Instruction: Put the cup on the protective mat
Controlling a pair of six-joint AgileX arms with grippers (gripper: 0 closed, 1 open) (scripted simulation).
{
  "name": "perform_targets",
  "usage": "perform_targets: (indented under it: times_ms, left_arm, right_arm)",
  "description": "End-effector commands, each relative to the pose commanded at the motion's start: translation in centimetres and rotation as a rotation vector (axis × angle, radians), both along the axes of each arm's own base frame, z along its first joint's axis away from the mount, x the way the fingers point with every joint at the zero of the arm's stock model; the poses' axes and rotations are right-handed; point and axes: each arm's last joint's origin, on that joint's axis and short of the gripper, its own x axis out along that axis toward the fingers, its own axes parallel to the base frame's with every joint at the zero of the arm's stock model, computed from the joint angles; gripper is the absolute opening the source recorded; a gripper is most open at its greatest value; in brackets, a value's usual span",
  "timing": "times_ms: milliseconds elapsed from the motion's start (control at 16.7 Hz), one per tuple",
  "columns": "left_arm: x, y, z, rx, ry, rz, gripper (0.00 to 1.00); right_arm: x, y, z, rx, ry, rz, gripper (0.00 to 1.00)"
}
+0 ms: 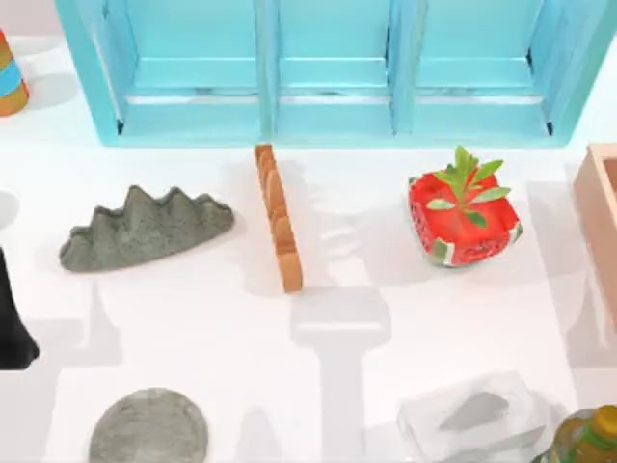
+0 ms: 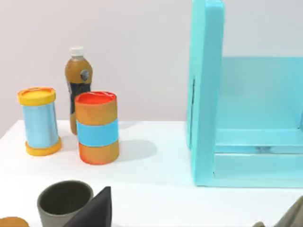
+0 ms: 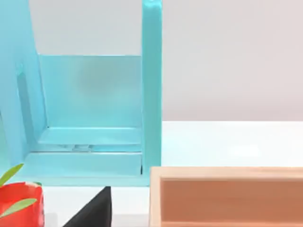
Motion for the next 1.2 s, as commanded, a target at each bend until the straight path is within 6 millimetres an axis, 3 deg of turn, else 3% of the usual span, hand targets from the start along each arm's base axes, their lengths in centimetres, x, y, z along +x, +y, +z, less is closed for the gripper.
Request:
perform_targets:
  times_ms: [300,660,900,1200]
  left_arm:
    - [0.1,0.0,1.0,0.049,0.041,0.000,1.00]
    - [1.7,0.2,7.0,0.339,0.276,-0.032,1.00]
    - [5.5,0.6,12.2,0.613,0.502,-0.123,1.00]
    - [13.8,2.1,16.5,0.944,0.797,-0.354,1.00]
  right_arm:
    - [0.0,0.0,0.0,0.000,0.000,0.000,1.00]
    - [0.0,0.0,0.0,0.000,0.000,0.000,1.00]
    - [0.0,0.0,0.0,0.000,0.000,0.000,1.00]
    - [0.0,0.0,0.0,0.000,0.000,0.000,1.00]
